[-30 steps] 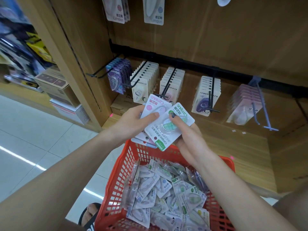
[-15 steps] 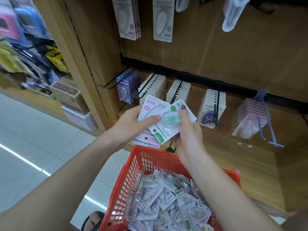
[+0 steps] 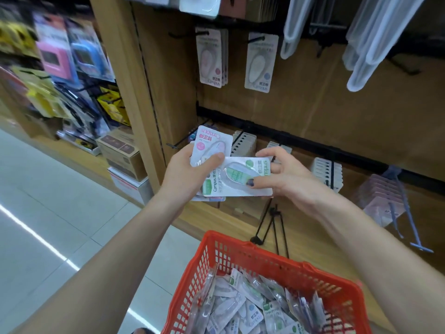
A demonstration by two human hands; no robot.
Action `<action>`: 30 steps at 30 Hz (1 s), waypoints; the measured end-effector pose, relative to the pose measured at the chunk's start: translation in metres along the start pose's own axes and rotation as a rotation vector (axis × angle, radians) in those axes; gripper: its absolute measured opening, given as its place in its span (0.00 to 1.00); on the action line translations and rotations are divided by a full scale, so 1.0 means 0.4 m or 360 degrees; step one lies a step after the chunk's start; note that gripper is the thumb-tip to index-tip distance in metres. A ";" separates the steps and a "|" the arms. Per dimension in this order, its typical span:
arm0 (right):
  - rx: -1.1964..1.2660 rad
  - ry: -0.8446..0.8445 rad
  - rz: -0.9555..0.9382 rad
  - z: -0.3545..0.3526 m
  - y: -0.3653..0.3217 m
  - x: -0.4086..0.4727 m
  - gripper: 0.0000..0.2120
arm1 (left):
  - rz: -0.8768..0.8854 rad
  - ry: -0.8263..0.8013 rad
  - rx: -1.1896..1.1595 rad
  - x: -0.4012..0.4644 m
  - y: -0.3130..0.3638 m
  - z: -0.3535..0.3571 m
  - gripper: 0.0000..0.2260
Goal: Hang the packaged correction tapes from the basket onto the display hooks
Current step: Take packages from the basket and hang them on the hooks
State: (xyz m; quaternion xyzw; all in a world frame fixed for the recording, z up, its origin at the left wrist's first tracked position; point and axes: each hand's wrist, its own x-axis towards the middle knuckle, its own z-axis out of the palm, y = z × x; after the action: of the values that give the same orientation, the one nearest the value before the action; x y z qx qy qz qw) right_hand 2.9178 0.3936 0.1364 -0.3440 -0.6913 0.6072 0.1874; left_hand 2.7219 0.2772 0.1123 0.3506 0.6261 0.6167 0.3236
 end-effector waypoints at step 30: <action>0.0174 0.0111 -0.0026 -0.009 0.032 -0.034 0.22 | 0.0332 0.0129 0.0211 0.026 0.003 0.076 0.04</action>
State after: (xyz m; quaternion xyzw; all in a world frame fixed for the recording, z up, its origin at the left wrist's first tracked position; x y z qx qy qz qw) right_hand 2.9330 0.3869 0.1269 -0.3486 -0.6529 0.6301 0.2350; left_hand 2.7416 0.3027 0.1127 0.4093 0.6382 0.6179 0.2082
